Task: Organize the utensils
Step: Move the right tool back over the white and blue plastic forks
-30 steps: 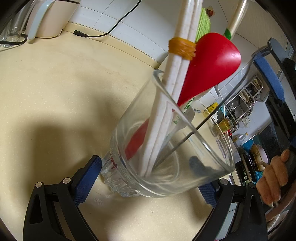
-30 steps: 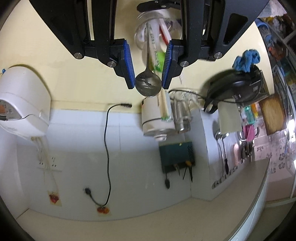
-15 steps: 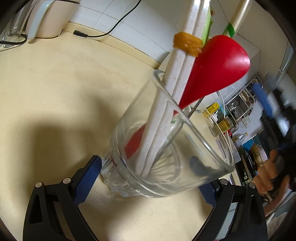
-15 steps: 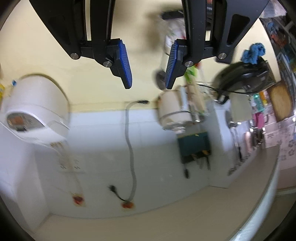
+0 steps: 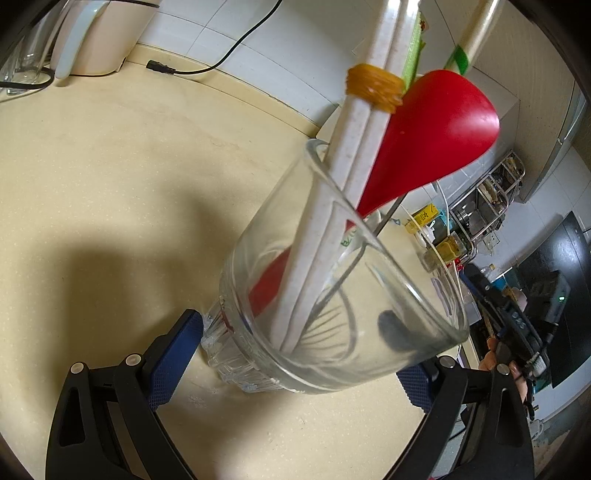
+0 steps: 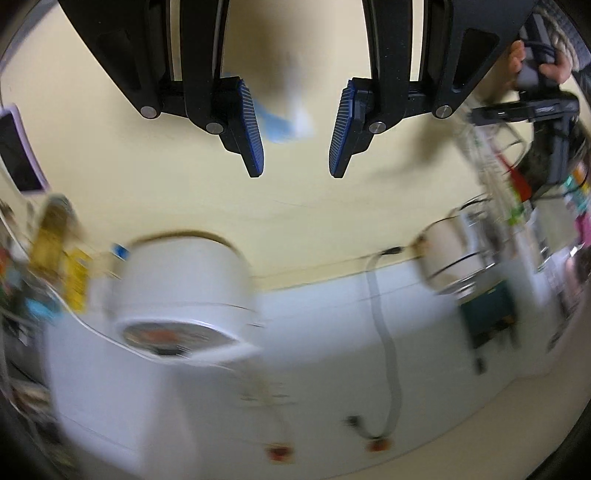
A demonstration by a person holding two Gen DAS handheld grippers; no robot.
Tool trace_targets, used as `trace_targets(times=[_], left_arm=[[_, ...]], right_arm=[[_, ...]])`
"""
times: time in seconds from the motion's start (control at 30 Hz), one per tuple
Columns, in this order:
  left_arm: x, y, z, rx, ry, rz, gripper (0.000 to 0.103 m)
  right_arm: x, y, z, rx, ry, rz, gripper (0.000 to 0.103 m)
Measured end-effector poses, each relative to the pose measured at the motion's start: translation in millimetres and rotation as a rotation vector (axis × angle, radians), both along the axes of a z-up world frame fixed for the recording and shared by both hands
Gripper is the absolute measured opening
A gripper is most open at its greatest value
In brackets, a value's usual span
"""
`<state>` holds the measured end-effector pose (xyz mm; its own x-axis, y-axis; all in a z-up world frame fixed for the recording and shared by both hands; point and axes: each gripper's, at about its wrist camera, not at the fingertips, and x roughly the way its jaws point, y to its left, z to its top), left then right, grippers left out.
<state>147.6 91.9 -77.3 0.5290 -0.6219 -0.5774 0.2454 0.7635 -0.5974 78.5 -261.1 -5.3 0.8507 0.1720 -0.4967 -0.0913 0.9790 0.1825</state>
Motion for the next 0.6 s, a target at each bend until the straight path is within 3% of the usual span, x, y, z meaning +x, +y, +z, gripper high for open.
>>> trace_targets(times=[0.13, 0.23, 0.6], left_arm=[[0, 0, 0, 0.0, 0.0, 0.0, 0.097], [0, 0, 0, 0.0, 0.0, 0.0, 0.097], [0, 0, 0, 0.0, 0.0, 0.0, 0.097]], right_arm=[[-6, -40, -13, 0.036, 0.054, -0.076, 0.037], [-10, -48, -24, 0.018, 0.084, -0.065, 0.037], [-5, 13, -64, -0.12, 0.178, 0.204, 0.037]])
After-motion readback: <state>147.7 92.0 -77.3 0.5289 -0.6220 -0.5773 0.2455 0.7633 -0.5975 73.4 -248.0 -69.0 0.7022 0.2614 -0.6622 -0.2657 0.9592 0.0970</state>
